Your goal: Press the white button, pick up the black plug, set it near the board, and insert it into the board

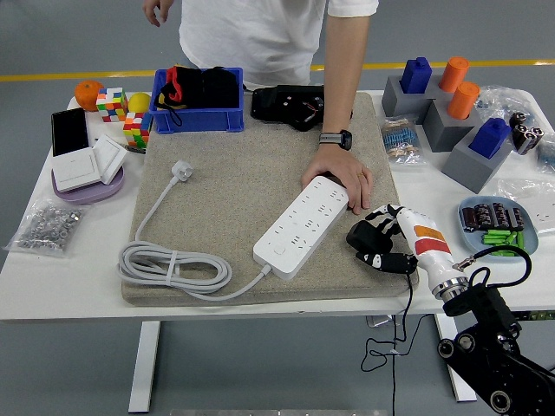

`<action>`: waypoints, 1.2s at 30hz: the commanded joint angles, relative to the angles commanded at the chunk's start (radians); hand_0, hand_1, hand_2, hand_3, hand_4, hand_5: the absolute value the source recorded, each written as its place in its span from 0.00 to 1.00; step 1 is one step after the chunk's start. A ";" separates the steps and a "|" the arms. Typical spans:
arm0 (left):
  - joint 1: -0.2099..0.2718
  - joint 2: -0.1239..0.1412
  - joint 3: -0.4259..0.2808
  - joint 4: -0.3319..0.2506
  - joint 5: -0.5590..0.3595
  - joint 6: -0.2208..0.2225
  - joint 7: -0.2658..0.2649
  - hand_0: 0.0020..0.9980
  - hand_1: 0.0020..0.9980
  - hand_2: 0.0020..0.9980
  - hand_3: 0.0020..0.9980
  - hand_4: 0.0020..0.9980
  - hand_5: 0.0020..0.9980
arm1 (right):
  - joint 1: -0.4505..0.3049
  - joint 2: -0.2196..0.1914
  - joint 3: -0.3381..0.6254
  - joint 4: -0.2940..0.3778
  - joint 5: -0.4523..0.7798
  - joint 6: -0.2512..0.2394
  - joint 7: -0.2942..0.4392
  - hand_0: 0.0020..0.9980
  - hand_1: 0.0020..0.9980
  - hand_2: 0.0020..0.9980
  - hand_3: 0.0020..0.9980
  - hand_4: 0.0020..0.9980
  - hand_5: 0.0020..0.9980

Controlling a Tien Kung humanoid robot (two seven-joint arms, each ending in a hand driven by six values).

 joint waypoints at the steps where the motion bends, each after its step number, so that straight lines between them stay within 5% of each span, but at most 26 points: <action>1: 0.000 0.000 0.000 0.000 -0.001 0.000 0.000 0.69 0.68 0.66 0.69 0.56 0.20 | 0.000 0.000 -0.001 0.000 0.001 0.001 0.000 0.42 0.35 0.42 0.56 0.81 0.00; 8: 0.001 0.000 0.000 0.000 0.000 0.000 0.000 0.69 0.68 0.66 0.69 0.56 0.20 | 0.001 0.001 0.000 0.001 0.002 -0.001 0.012 0.40 0.33 0.40 0.54 0.81 0.00; 9: 0.001 -0.001 0.000 0.000 0.000 0.001 0.000 0.69 0.68 0.66 0.69 0.56 0.20 | 0.001 0.000 0.000 0.001 0.001 0.000 0.013 0.28 0.28 0.37 0.52 0.78 0.00; 36: -0.002 0.004 0.006 0.000 0.006 -0.004 0.004 0.69 0.68 0.66 0.69 0.56 0.20 | 0.018 -0.013 0.001 0.099 0.028 0.010 0.026 0.29 0.29 0.37 0.53 0.75 0.00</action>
